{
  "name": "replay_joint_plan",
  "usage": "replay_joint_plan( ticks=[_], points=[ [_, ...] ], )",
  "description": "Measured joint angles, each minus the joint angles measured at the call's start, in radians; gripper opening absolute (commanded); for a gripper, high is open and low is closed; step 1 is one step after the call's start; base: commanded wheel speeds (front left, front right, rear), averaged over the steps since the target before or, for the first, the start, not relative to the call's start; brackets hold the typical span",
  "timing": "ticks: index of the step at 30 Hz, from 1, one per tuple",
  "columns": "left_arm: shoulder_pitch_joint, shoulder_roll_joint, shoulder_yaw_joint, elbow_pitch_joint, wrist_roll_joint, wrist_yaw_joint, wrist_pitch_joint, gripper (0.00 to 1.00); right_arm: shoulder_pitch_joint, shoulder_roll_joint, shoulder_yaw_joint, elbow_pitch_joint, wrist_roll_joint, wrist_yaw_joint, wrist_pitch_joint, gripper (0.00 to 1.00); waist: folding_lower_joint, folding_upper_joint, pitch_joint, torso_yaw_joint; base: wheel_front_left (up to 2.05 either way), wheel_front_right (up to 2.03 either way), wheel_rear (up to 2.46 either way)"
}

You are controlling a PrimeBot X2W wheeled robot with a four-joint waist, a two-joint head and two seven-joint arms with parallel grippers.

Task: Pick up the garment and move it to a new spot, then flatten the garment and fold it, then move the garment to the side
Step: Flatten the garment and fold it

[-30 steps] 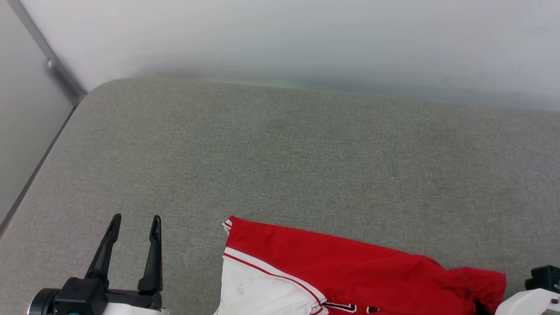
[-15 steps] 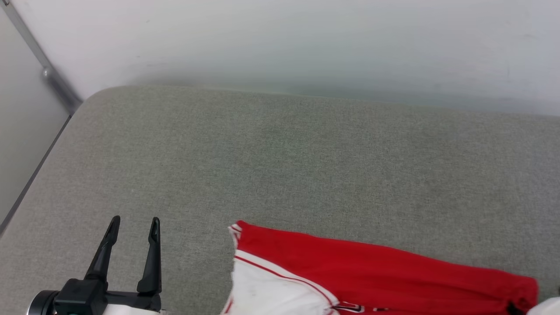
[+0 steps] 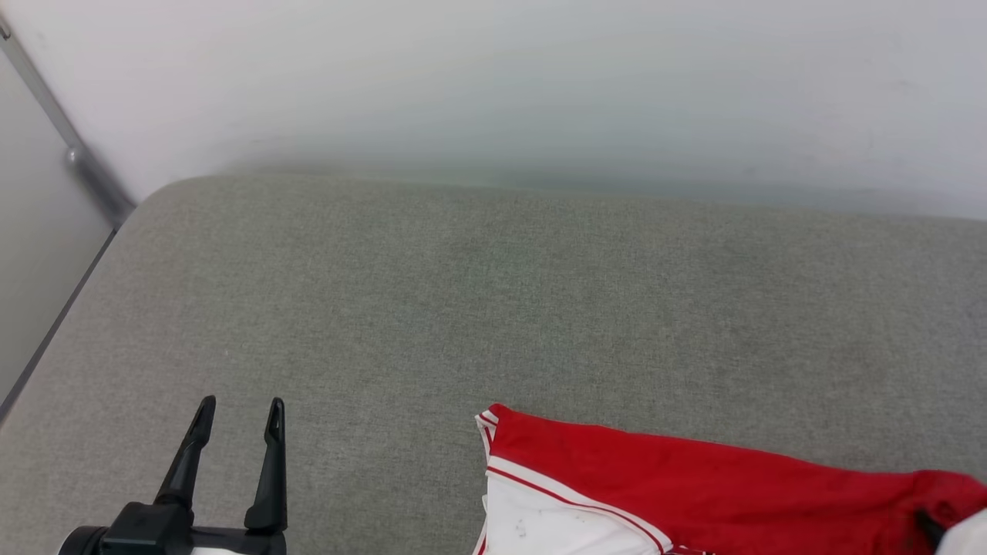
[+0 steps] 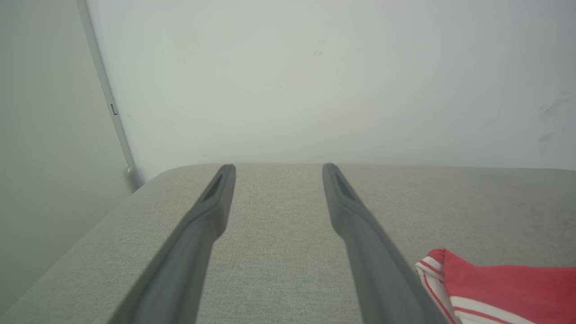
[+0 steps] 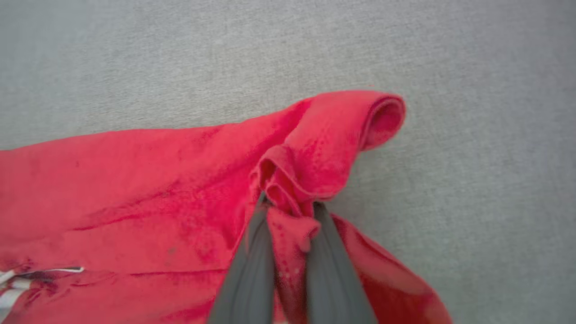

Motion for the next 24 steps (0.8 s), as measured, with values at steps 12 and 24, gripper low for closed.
replay_joint_plan(
  ticks=[12, 24],
  points=[
    [0.016, -0.004, -0.007, 0.007, -0.004, 0.000, 0.000, 1.00, 0.092, 0.137, 0.243, -0.339, 0.142, 0.000, 0.233, 0.00, 0.0000, 0.0000, -0.036, 0.008, 0.00, 0.00, 0.00],
    [0.009, -0.001, -0.005, -0.001, -0.035, 0.000, 0.000, 1.00, 0.011, 0.149, 0.545, -0.220, 0.369, 0.000, 0.138, 0.00, -0.0001, 0.0000, -0.047, 0.050, 0.00, 0.00, 0.00]
  ],
)
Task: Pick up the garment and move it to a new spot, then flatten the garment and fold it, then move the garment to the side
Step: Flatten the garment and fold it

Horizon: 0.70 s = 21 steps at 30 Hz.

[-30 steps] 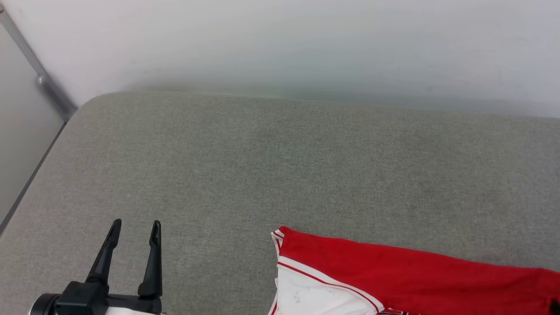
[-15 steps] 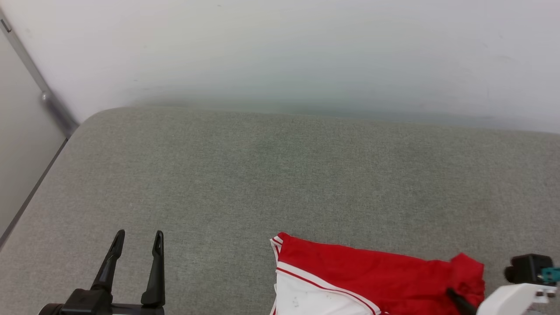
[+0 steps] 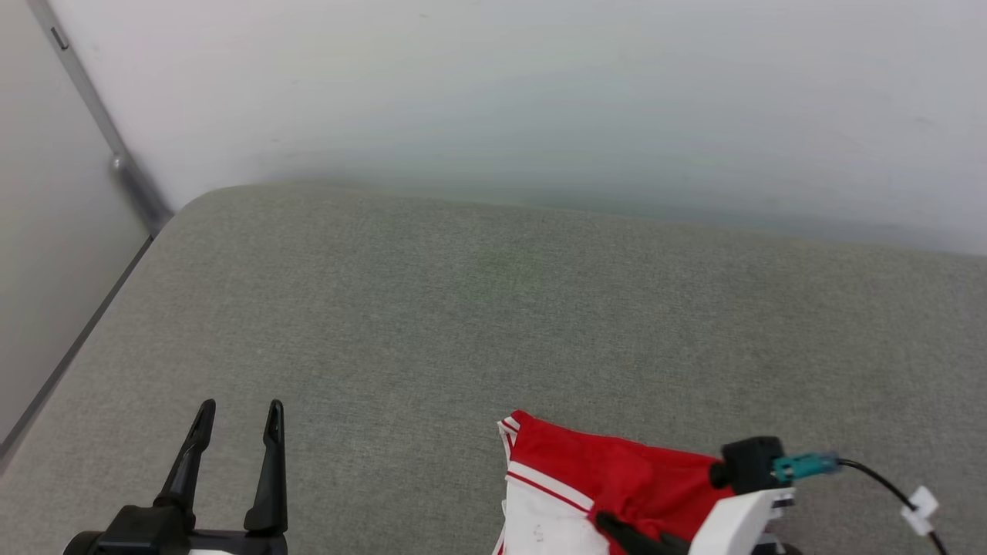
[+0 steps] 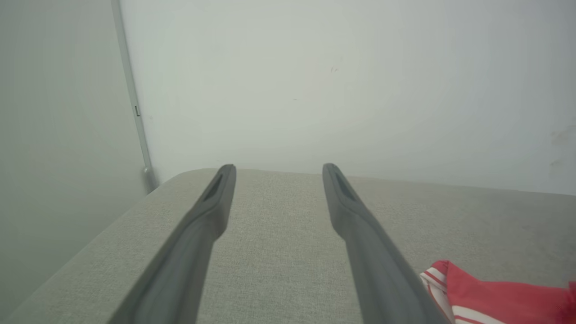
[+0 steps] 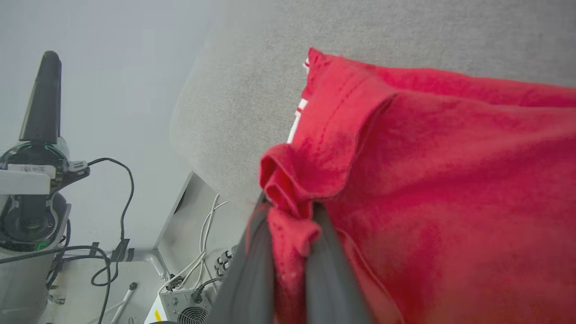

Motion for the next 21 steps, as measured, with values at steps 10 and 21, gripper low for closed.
replay_joint_plan(
  ticks=[10, 21],
  points=[
    [-0.001, 0.003, -0.012, 0.004, -0.001, 0.000, 0.000, 1.00, -0.144, 0.000, 0.127, 0.256, 0.100, 0.000, -0.180, 0.00, 0.0000, 0.0000, 0.005, 0.039, 0.00, 0.00, 0.00],
    [-0.007, 0.000, -0.013, 0.010, -0.001, 0.000, 0.000, 1.00, -0.288, 0.001, 0.263, 0.453, 0.194, 0.000, -0.326, 1.00, 0.0000, 0.0000, 0.028, 0.055, 0.00, 0.00, 0.00]
  ],
)
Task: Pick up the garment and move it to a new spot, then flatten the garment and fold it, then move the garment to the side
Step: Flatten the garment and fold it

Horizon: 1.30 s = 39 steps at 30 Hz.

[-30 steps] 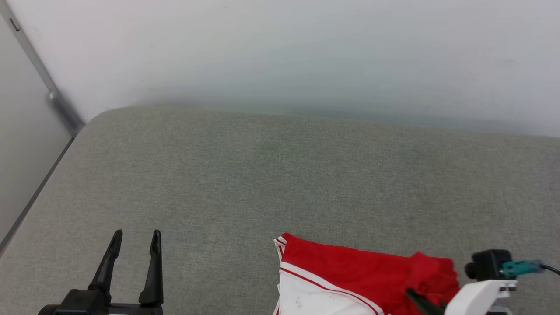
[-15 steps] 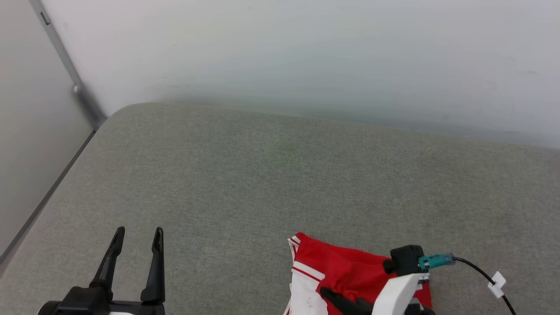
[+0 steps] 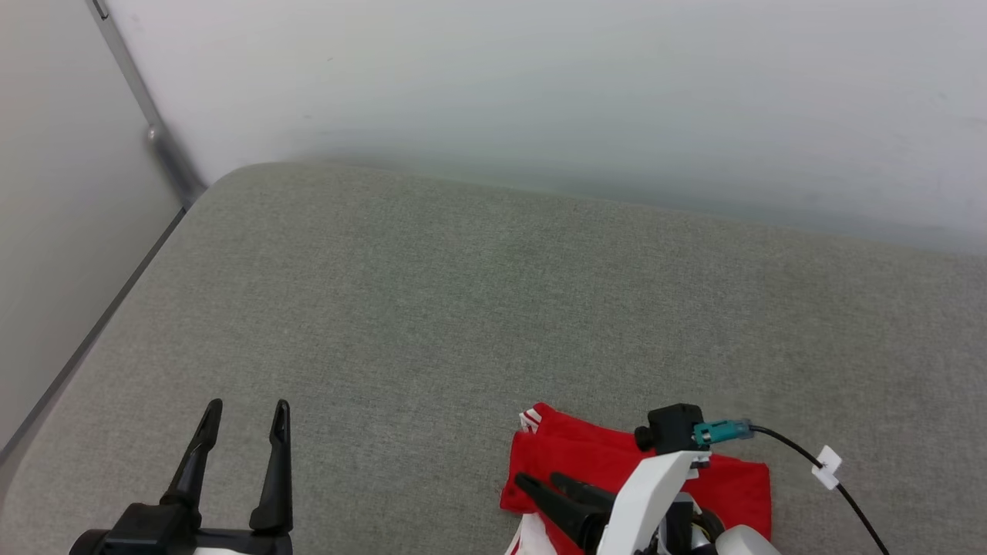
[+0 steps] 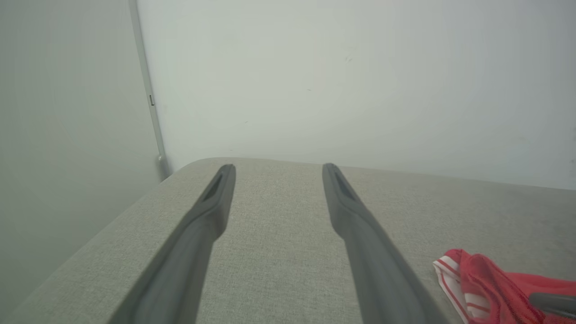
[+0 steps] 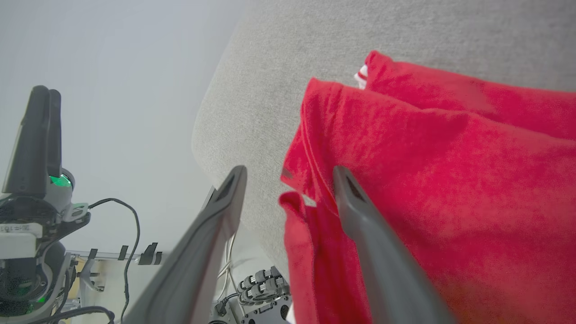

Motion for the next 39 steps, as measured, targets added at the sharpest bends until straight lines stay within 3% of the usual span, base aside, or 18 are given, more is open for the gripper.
replay_joint_plan(
  ticks=[4, 8, 15, 18, 20, 24, 30, 39],
  points=[
    [0.000, -0.001, 0.006, 0.004, 0.001, 0.000, 0.000, 1.00, -0.019, 0.001, 0.053, -0.019, 0.022, 0.000, -0.008, 1.00, 0.0000, 0.0000, -0.006, -0.015, 0.00, 0.00, 0.00],
    [0.000, -0.002, 0.002, 0.003, 0.001, 0.000, 0.000, 1.00, -0.044, 0.001, 0.014, -0.032, -0.053, 0.000, -0.024, 1.00, 0.0000, 0.0000, -0.011, -0.035, 0.00, 0.00, 0.00],
    [-0.007, -0.010, -0.008, -0.002, 0.000, 0.000, 0.000, 1.00, -0.085, 0.001, -0.222, -0.091, -0.439, 0.000, -0.015, 1.00, 0.0000, 0.0000, -0.008, -0.085, 0.00, 0.00, 0.00],
    [-0.020, -0.013, -0.014, -0.004, -0.002, 0.000, 0.000, 1.00, -0.085, -0.002, -0.307, -0.162, -0.527, 0.000, 0.003, 1.00, 0.0000, 0.0000, -0.001, -0.107, 0.00, 0.00, 0.00],
    [-0.033, -0.015, -0.016, -0.005, -0.002, 0.000, 0.000, 1.00, -0.087, -0.034, -0.318, -0.221, -0.628, 0.001, -0.008, 1.00, 0.0000, 0.0000, 0.004, -0.121, 0.00, 0.00, 0.00],
    [-0.048, -0.018, -0.023, -0.006, -0.003, 0.000, 0.000, 1.00, -0.083, -0.161, -0.364, -0.299, -0.775, 0.000, -0.096, 1.00, 0.0001, 0.0000, 0.012, -0.149, 0.00, 0.00, 0.00],
    [-0.054, -0.023, -0.038, -0.004, -0.011, 0.000, 0.000, 1.00, 0.003, -0.207, -0.456, -0.358, -0.804, 0.000, -0.220, 1.00, 0.0001, 0.0000, 0.017, -0.181, 0.00, 0.00, 0.00],
    [-0.039, -0.027, -0.055, -0.006, -0.024, 0.000, 0.000, 1.00, 0.178, -0.148, -0.538, -0.452, -0.793, 0.000, -0.360, 1.00, 0.0001, 0.0000, 0.010, -0.194, 0.00, 0.00, 0.00]
  ],
)
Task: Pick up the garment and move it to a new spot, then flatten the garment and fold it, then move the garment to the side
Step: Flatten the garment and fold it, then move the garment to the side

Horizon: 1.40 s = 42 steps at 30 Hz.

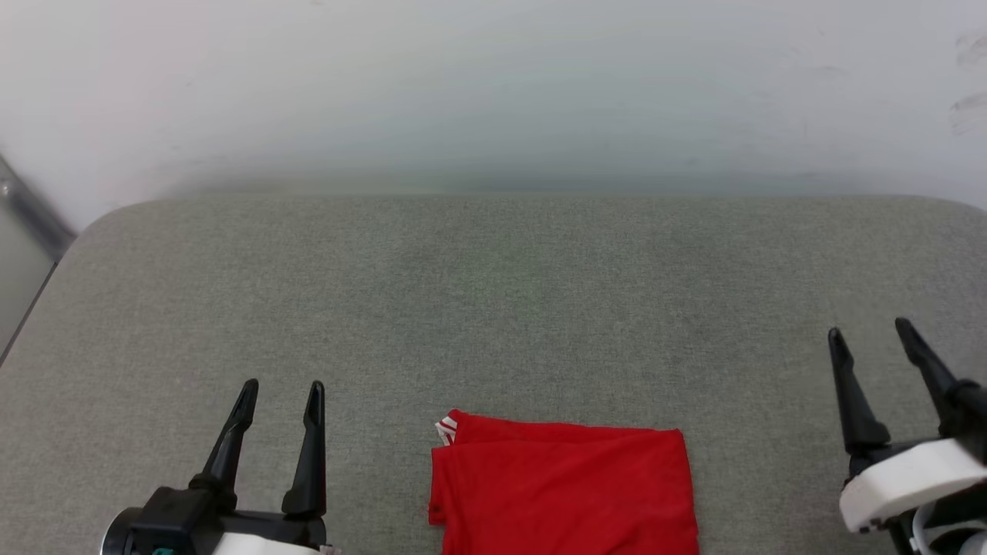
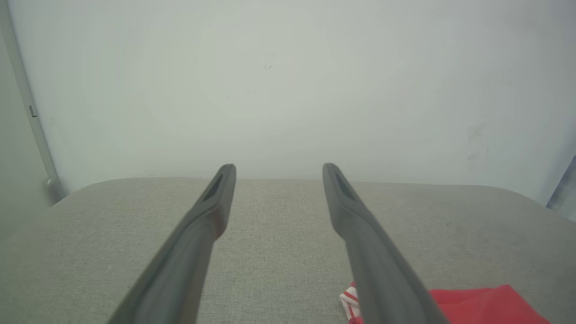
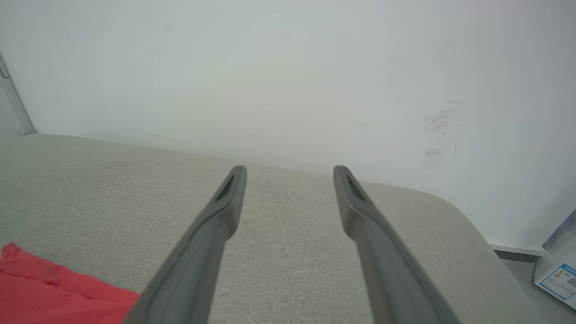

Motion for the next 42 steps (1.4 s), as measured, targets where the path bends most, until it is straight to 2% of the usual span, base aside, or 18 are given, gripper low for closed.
replay_joint_plan(
  ticks=[6, 15, 24, 28, 33, 37, 40, 42],
  points=[
    [0.034, -0.003, -0.008, -0.007, -0.022, 0.000, 0.000, 1.00, 0.058, 0.051, 0.005, -0.019, -0.002, 0.000, -0.042, 1.00, 0.0000, 0.0000, -0.004, -0.002, 0.00, 0.00, 0.00],
    [0.031, 0.009, -0.026, 0.007, -0.020, 0.000, 0.000, 1.00, 0.078, 0.059, 0.020, -0.017, -0.010, 0.000, -0.036, 1.00, 0.0000, 0.0000, -0.007, 0.010, 0.00, 0.00, 0.00],
    [0.029, 0.008, -0.030, 0.012, -0.020, 0.000, 0.000, 1.00, 0.093, 0.068, 0.014, -0.022, 0.037, 0.000, 0.018, 1.00, 0.0000, 0.0000, 0.004, 0.015, 0.00, 0.00, 0.00],
    [0.014, 0.007, -0.031, 0.012, -0.013, 0.000, 0.000, 1.00, 0.093, 0.043, 0.040, -0.044, 0.087, 0.000, 0.161, 1.00, 0.0000, 0.0000, 0.021, 0.020, 0.00, 0.00, 0.00],
    [-0.001, 0.005, -0.037, -0.001, -0.012, 0.000, 0.000, 1.00, 0.097, 0.000, 0.102, -0.103, 0.187, 0.000, 0.474, 1.00, 0.0000, 0.0000, 0.045, 0.029, 0.00, 0.00, 0.00],
    [-0.016, 0.004, -0.050, 0.000, -0.012, 0.000, 0.000, 1.00, 0.098, 0.011, 0.109, -0.154, 0.245, 0.000, 0.719, 1.00, 0.0000, 0.0000, 0.072, 0.040, 0.00, 0.00, 0.00],
    [-0.037, 0.002, -0.064, 0.003, -0.005, 0.000, 0.000, 1.00, 0.097, 0.016, 0.123, -0.173, 0.241, 0.000, 0.845, 1.00, 0.0000, 0.0001, 0.092, 0.057, 0.00, 0.00, 0.00],
    [-0.047, 0.001, -0.069, 0.007, -0.005, 0.000, 0.000, 1.00, 0.097, 0.049, 0.113, -0.158, 0.264, 0.000, 0.915, 1.00, 0.0000, 0.0000, 0.106, 0.070, 0.00, 0.00, 0.00]
  ],
)
